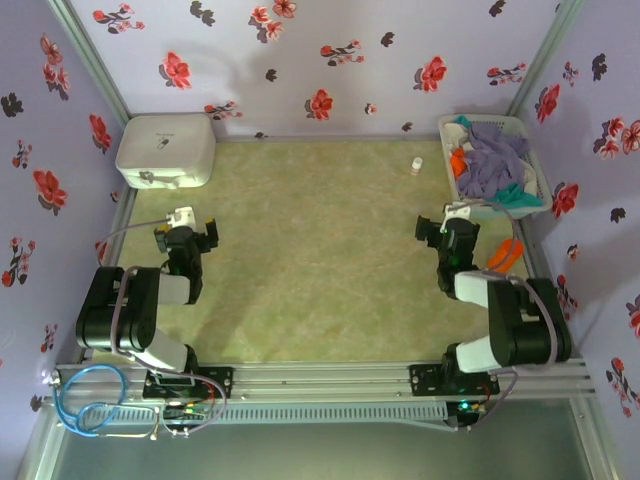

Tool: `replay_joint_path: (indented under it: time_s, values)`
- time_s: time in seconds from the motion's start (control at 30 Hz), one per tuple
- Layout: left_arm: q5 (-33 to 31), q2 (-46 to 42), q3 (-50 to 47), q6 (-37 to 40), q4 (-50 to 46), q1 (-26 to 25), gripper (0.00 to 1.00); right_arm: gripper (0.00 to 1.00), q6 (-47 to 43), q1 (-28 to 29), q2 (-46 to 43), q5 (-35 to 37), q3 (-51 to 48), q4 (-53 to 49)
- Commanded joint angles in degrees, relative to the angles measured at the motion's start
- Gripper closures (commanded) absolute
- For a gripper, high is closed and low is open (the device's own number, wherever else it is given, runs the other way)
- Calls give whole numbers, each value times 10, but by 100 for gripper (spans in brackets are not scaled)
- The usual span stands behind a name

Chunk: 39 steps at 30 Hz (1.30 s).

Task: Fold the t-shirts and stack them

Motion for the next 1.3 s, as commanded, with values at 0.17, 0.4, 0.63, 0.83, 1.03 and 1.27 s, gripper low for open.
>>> replay_joint_path:
  time_s: [0.17, 0.4, 0.63, 0.83, 1.03, 1.27]
  values:
    - [-28, -23, -16, 28, 45, -11, 0, 1, 21, 14, -118, 22, 78, -191]
    - [-61, -157, 73, 15, -202, -43, 1, 1, 145, 13, -98, 113, 228, -397]
    - [-53, -194, 236, -129, -552, -51, 10, 1, 222, -16, -20, 60, 440, -615]
    - [35, -194, 330, -179, -729, -69, 13, 1, 261, -66, 67, 12, 545, -682]
    - [121, -202, 360, -197, -822, -87, 24, 2, 282, -125, 155, -75, 595, -684]
    - [144, -232, 320, -220, -842, -122, 33, 28, 279, -151, 237, -122, 627, -682]
